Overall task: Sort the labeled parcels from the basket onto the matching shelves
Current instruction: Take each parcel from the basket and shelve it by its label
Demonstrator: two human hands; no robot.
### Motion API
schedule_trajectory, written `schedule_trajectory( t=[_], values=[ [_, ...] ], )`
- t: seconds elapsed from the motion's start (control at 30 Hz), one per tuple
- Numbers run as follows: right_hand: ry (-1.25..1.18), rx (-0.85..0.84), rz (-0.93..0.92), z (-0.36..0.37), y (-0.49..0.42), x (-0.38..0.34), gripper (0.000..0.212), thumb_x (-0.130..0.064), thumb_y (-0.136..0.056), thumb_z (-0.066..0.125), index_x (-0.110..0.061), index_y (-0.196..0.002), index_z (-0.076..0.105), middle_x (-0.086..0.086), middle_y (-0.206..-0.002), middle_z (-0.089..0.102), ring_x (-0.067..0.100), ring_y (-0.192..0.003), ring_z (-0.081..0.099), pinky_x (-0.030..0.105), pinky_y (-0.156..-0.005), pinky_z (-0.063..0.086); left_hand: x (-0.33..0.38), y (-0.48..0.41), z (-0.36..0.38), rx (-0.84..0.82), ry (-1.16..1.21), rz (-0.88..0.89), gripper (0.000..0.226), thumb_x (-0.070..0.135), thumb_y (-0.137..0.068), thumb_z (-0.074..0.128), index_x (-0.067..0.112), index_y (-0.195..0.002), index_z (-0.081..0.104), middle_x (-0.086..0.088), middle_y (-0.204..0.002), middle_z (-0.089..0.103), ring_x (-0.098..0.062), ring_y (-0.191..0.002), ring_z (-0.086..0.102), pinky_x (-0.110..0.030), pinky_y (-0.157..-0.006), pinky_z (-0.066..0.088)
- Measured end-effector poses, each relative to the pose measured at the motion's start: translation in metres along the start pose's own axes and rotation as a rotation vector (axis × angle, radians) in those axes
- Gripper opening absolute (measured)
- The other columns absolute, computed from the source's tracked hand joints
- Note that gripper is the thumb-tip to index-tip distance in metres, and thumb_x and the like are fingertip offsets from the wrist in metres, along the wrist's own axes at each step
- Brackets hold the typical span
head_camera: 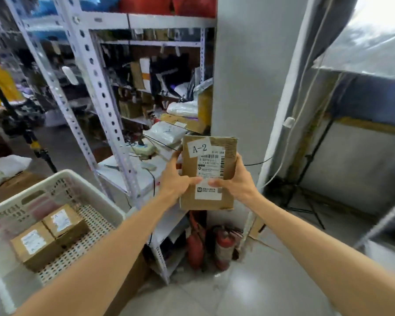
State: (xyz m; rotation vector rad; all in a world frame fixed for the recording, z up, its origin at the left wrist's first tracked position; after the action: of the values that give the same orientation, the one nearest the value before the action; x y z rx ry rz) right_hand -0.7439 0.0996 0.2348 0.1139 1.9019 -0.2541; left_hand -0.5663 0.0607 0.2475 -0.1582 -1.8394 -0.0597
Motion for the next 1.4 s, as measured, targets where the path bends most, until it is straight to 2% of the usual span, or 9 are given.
schedule_trajectory(
  t=[0.07, 0.2, 0.4, 0.57, 0.73, 1.0, 1.1, 1.2, 1.4],
  values=[
    [-0.019, 0.064, 0.023, -0.032, -0.008, 0.012, 0.104, -0.011, -0.063, 0.087, -0.027, -0.144, 0.023, -0.018, -0.104, 0.063, -0.001, -0.094, 0.062, 0.033, -0.088, 0.056, 0.009, -0.021, 0.036, -0.06, -0.014, 0.033, 0.095, 0.007, -0.065, 0.085, 0.028, -0.143, 0.035, 0.0, -0.128, 0.056, -0.02, -0.118, 0.053, -0.036, -0.097, 0.048],
    [0.006, 0.229, 0.043, -0.099, -0.02, 0.033, 0.097, -0.009, -0.064, 0.087, -0.023, -0.139, 0.028, -0.016, -0.106, 0.063, -0.004, -0.094, 0.063, 0.025, -0.083, 0.057, 0.029, -0.063, 0.114, -0.225, 0.026, 0.107, 0.097, 0.003, -0.065, 0.084, 0.029, -0.144, 0.034, 0.005, -0.127, 0.051, -0.01, -0.114, 0.047, -0.028, -0.091, 0.043],
    [0.043, 0.508, 0.154, -0.196, -0.017, 0.064, 0.107, -0.019, -0.063, 0.088, -0.026, -0.145, 0.02, -0.011, -0.112, 0.063, 0.009, -0.103, 0.064, 0.033, -0.086, 0.057, 0.065, -0.101, 0.237, -0.559, 0.052, 0.172, 0.102, 0.003, -0.066, 0.083, 0.034, -0.146, 0.03, -0.001, -0.12, 0.057, -0.018, -0.111, 0.052, -0.041, -0.093, 0.049],
    [0.131, 0.747, 0.282, -0.259, 0.003, 0.088, 0.106, -0.02, -0.066, 0.087, -0.024, -0.146, 0.018, -0.016, -0.108, 0.056, -0.004, -0.091, 0.055, 0.011, -0.075, 0.048, 0.084, -0.105, 0.327, -0.826, 0.077, 0.241, 0.104, 0.009, -0.063, 0.084, 0.036, -0.147, 0.028, -0.005, -0.122, 0.059, -0.023, -0.113, 0.056, -0.05, -0.095, 0.05],
    [0.139, 0.93, 0.441, -0.305, 0.03, 0.121, 0.11, -0.03, -0.061, 0.089, -0.021, -0.147, 0.021, -0.003, -0.132, 0.055, 0.018, -0.124, 0.052, 0.048, -0.105, 0.043, 0.089, -0.091, 0.41, -0.999, 0.086, 0.281, 0.099, 0.011, -0.069, 0.081, 0.034, -0.148, 0.027, -0.004, -0.131, 0.055, -0.019, -0.117, 0.053, -0.043, -0.094, 0.051],
    [0.057, 1.053, 0.553, -0.392, 0.039, 0.191, 0.103, -0.022, -0.067, 0.086, -0.018, -0.146, 0.021, 0.0, -0.142, 0.046, 0.02, -0.133, 0.042, 0.047, -0.108, 0.039, 0.093, -0.086, 0.544, -1.167, 0.074, 0.26, 0.093, 0.0, -0.071, 0.079, 0.027, -0.147, 0.032, 0.0, -0.129, 0.058, -0.006, -0.095, 0.059, -0.024, -0.072, 0.056],
    [0.01, 1.103, 0.564, -0.434, 0.033, 0.213, 0.105, -0.022, -0.067, 0.085, -0.016, -0.148, 0.017, 0.002, -0.144, 0.044, 0.021, -0.134, 0.041, 0.048, -0.109, 0.037, 0.107, -0.093, 0.596, -1.193, 0.036, 0.276, 0.093, 0.002, -0.069, 0.08, 0.029, -0.145, 0.034, 0.002, -0.128, 0.058, -0.012, -0.101, 0.061, -0.033, -0.077, 0.058],
    [-0.042, 1.13, 0.578, -0.474, 0.026, 0.234, 0.105, -0.019, -0.068, 0.085, -0.014, -0.148, 0.016, 0.002, -0.141, 0.047, 0.02, -0.13, 0.045, 0.042, -0.106, 0.041, 0.123, -0.102, 0.644, -1.193, -0.013, 0.292, 0.093, 0.003, -0.066, 0.082, 0.03, -0.142, 0.037, -0.001, -0.124, 0.061, -0.02, -0.109, 0.061, -0.049, -0.087, 0.055],
    [-0.134, 1.202, 0.557, -0.533, 0.012, 0.266, 0.099, -0.005, -0.068, 0.082, -0.013, -0.144, 0.019, 0.003, -0.132, 0.053, 0.012, -0.109, 0.056, 0.019, -0.072, 0.055, 0.138, -0.113, 0.725, -1.211, -0.101, 0.258, 0.081, 0.004, -0.066, 0.083, 0.02, -0.135, 0.043, -0.005, -0.123, 0.061, -0.017, -0.105, 0.06, -0.046, -0.087, 0.055]
  ],
)
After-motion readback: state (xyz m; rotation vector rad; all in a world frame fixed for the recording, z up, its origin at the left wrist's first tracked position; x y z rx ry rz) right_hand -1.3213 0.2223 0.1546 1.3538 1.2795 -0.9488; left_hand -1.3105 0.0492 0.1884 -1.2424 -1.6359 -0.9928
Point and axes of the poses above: each hand's wrist, its own y-axis away from the middle knuckle, its own z-axis out of the palm, x = y × z, the point moved 3 cm from there along -y, towards the middle knuckle
